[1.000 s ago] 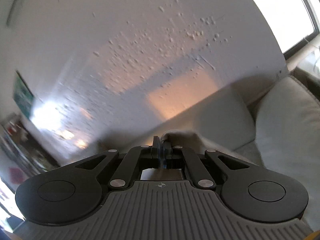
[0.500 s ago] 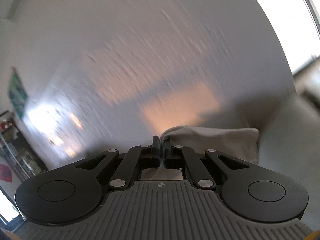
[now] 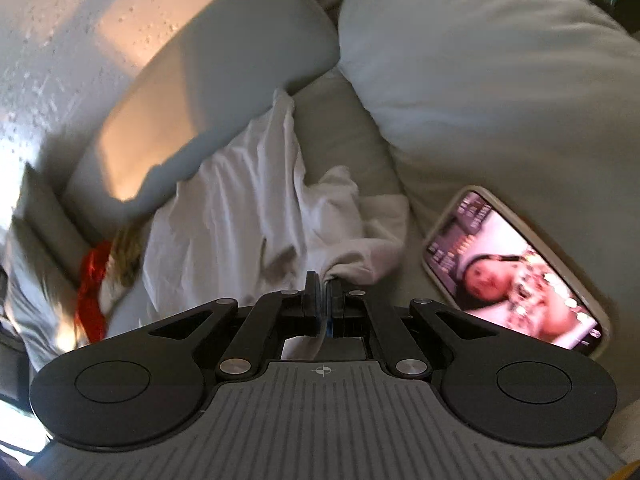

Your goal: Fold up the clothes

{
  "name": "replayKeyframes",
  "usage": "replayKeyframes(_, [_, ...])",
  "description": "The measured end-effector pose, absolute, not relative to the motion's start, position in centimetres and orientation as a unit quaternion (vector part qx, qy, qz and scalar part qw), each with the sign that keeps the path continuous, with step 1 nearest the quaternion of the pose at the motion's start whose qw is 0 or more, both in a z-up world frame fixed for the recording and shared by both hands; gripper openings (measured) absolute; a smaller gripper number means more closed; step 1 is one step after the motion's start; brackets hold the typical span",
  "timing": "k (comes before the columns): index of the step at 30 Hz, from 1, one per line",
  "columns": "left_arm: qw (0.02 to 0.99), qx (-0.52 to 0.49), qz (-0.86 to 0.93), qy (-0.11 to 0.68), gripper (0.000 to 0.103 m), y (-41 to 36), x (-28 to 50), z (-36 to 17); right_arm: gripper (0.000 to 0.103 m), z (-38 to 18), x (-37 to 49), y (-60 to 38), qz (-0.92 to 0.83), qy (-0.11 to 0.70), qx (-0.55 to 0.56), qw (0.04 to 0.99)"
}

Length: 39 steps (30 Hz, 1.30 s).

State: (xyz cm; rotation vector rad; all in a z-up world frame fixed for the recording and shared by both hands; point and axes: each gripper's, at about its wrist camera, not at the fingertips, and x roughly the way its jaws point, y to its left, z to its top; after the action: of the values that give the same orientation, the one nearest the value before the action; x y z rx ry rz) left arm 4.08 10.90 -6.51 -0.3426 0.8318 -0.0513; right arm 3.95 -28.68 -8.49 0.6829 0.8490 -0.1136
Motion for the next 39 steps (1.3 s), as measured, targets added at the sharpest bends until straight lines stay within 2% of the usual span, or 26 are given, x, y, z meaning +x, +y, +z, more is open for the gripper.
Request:
replayKeyframes(5, [0.891,-0.097,0.007,0.442,0.003,9.3,3.3,-8.1,0.002,-7.5,3.1,-27.5,-0.057,0.419,0.284,0.861])
replayKeyframes(6, [0.884,-0.079,0.015,0.461,0.007,9.0,3.1,-8.9,0.002,-7.5,2.7,-27.4,-0.057,0.427,0.275,0.859])
replayKeyframes(7, [0.875,-0.069,0.019,0.479,0.009,9.0,2.8,-9.4,0.007,-7.5,2.0,-27.6,-0.052,0.439,0.265,0.857])
replayKeyframes(8, [0.871,-0.067,0.022,0.486,0.01,9.1,2.4,-9.4,0.021,-7.7,1.9,-27.3,-0.046,0.454,0.254,0.853])
replayKeyframes(11, [0.882,-0.054,0.017,0.469,0.026,9.0,0.4,-8.2,0.041,-7.2,0.5,-26.8,-0.055,0.463,0.221,0.856])
replayKeyframes(12, [0.887,-0.049,0.014,0.458,0.036,8.7,-0.3,-7.8,0.044,-6.4,-0.5,-26.7,-0.049,0.449,0.219,0.865])
replayKeyframes(14, [0.899,-0.036,-0.001,0.436,0.038,7.7,-1.1,-7.1,0.058,-5.1,-2.3,-26.3,-0.041,0.422,0.211,0.881])
replayKeyframes(15, [0.906,-0.034,-0.012,0.421,0.038,7.0,-1.3,-6.8,0.058,-4.6,-2.9,-25.9,-0.036,0.41,0.202,0.889])
replayKeyframes(17, [0.917,-0.03,-0.033,0.396,0.047,5.7,-1.1,-6.9,0.058,-4.6,-3.1,-24.0,-0.009,0.402,0.157,0.902])
replayKeyframes(19, [0.922,-0.02,-0.052,0.384,0.061,4.6,-0.2,-7.9,0.058,-4.7,-3.2,-22.1,0.017,0.393,0.113,0.912])
replayKeyframes(21, [0.917,-0.012,-0.05,0.395,0.061,4.3,1.4,-9.0,0.058,-5.7,-2.9,-19.8,0.048,0.383,0.05,0.921])
replayKeyframes(26, [0.919,-0.019,-0.011,0.393,0.064,5.7,4.4,-10.6,0.073,-9.1,1.1,-16.1,0.064,0.407,-0.096,0.906])
replayKeyframes(30, [0.917,-0.036,-0.005,0.398,0.068,6.8,4.6,-12.2,0.084,-10.9,4.0,-16.1,0.058,0.445,-0.099,0.888])
replayKeyframes(31, [0.913,-0.045,-0.006,0.404,0.068,7.1,4.6,-12.7,0.093,-11.4,4.5,-16.1,0.057,0.457,-0.096,0.883])
replayKeyframes(33, [0.906,-0.063,-0.002,0.419,0.069,7.4,4.8,-13.1,0.102,-12.0,5.0,-16.7,0.043,0.478,-0.078,0.874])
replayKeyframes(39, [0.893,-0.041,0.001,0.448,0.078,6.9,5.8,-13.6,0.103,-12.6,4.9,-18.2,0.013,0.49,-0.009,0.871])
